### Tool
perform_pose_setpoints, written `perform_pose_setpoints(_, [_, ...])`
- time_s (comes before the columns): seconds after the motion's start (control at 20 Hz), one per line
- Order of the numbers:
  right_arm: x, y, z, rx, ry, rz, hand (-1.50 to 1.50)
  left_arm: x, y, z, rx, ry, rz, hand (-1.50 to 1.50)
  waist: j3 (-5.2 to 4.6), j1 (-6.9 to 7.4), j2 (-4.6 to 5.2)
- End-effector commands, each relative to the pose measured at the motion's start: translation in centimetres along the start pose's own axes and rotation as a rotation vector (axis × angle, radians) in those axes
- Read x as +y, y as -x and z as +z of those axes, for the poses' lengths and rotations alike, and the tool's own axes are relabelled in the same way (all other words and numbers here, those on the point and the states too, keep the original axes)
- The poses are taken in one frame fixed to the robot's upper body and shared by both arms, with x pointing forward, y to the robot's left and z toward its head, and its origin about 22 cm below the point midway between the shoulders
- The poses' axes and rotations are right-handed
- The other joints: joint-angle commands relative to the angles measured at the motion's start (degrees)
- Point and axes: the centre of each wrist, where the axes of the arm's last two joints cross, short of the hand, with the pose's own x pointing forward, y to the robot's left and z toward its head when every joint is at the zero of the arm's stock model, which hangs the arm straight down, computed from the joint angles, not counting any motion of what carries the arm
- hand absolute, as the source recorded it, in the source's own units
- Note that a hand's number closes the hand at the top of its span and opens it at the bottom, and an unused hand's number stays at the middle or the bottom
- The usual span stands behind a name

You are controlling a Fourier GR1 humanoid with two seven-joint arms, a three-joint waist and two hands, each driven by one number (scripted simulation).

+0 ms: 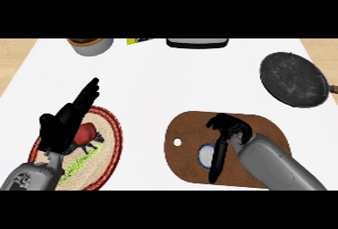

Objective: Pick the can from the cutting board and place it in the pan

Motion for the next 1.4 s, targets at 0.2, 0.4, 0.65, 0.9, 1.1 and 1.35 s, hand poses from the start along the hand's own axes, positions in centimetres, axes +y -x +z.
perform_pose_setpoints(0.2, [2.3,-0.8,-1.0,0.129,-0.078,0.094,1.5,1.6,0.5,-0.5,0.005,-0.019,-0.003,0.0,0.33,-0.08,0.73])
perform_pose_setpoints(0.4, [3.3,-1.6,-0.6,0.122,-0.073,0.099,1.5,0.3,1.0,-0.1,0.004,-0.003,0.004,0.0,0.32,-0.09,0.69])
perform_pose_setpoints(0.65, [2.5,-2.3,1.7,0.078,0.081,0.073,1.5,-0.3,1.3,0.1,0.013,0.011,0.006,0.0,0.32,-0.35,0.56])
perform_pose_setpoints(0.9, [2.2,0.5,2.6,-0.19,0.431,0.115,1.5,0.3,-0.2,0.1,0.014,-0.019,0.009,0.0,0.43,-1.03,0.27])
perform_pose_setpoints(1.1, [3.4,3.3,3.6,-0.333,0.661,0.14,1.5,0.9,1.7,1.5,0.02,-0.017,0.002,0.0,0.43,-1.22,0.17])
perform_pose_setpoints(1.35, [2.3,3.8,6.3,-0.425,1.016,0.13,1.5,1.1,0.1,0.4,0.013,-0.036,-0.003,0.0,0.45,-1.79,0.0])
